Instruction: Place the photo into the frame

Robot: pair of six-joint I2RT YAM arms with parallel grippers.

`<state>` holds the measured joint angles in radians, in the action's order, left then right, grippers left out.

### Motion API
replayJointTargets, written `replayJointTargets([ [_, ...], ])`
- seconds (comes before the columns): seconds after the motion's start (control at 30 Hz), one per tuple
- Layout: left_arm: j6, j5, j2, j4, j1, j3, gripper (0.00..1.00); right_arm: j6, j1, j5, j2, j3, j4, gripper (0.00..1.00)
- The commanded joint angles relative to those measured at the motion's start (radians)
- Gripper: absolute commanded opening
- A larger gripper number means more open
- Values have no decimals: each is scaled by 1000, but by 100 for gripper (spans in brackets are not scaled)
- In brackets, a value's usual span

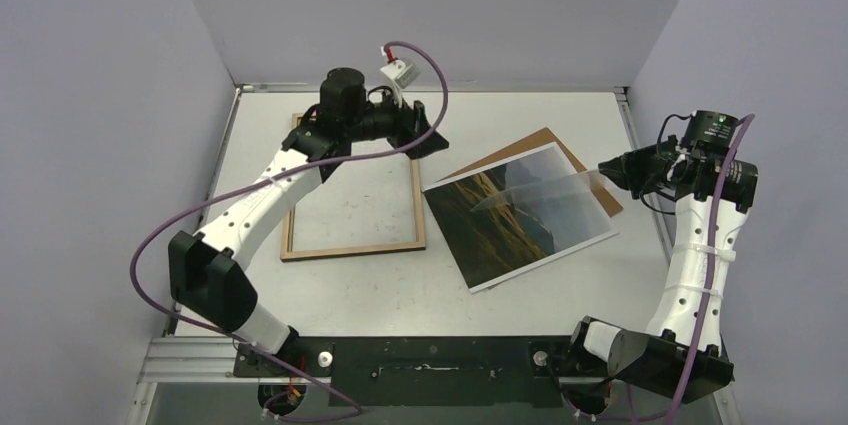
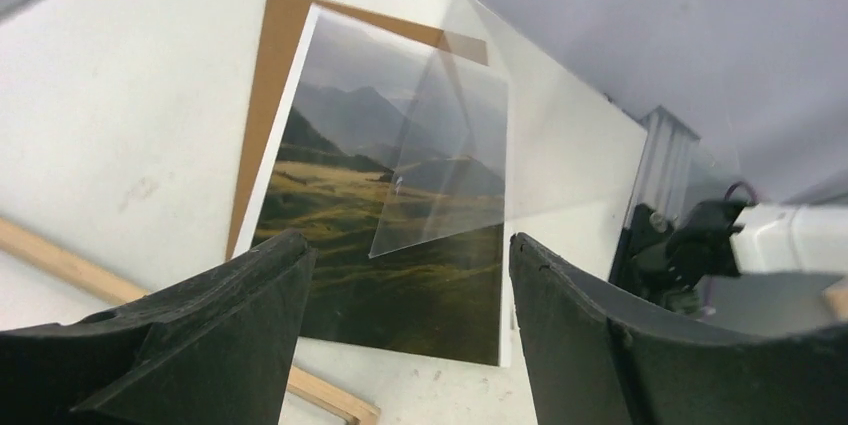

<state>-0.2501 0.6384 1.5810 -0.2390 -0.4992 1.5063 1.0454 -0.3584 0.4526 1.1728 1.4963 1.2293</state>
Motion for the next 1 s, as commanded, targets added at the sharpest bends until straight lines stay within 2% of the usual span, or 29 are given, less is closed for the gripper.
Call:
replayJointTargets([
  [0.0,227,57,-119,294,-116,-165,71,111,6,-35,-30,13,-49,0],
  [0.13,282,79,-175,520,-199,-301,73,147,10,-34,-21,21,-28,0],
  [0.23,272,80,-149,624,-230,-327,73,155,16,-34,-11,54,-23,0],
  [0.3,282,71,-118,647,-252,-315,73,163,19,-26,-11,66,-27,0],
  [0.37,297,54,-88,650,-272,-292,82,178,23,-13,-17,61,-39,0],
  [0.4,315,35,-75,648,-283,-282,83,183,25,-9,-19,56,-42,0],
  [0.5,355,-37,-47,669,-306,-262,84,191,32,4,-22,42,-48,0],
  [0.6,346,-15,-3,689,-312,-236,83,224,41,28,-27,12,-88,0],
  [0.67,334,30,22,682,-319,-213,78,239,45,38,-28,-3,-98,0],
  [0.97,343,54,74,678,-334,-190,37,269,50,54,-39,-44,-92,0],
])
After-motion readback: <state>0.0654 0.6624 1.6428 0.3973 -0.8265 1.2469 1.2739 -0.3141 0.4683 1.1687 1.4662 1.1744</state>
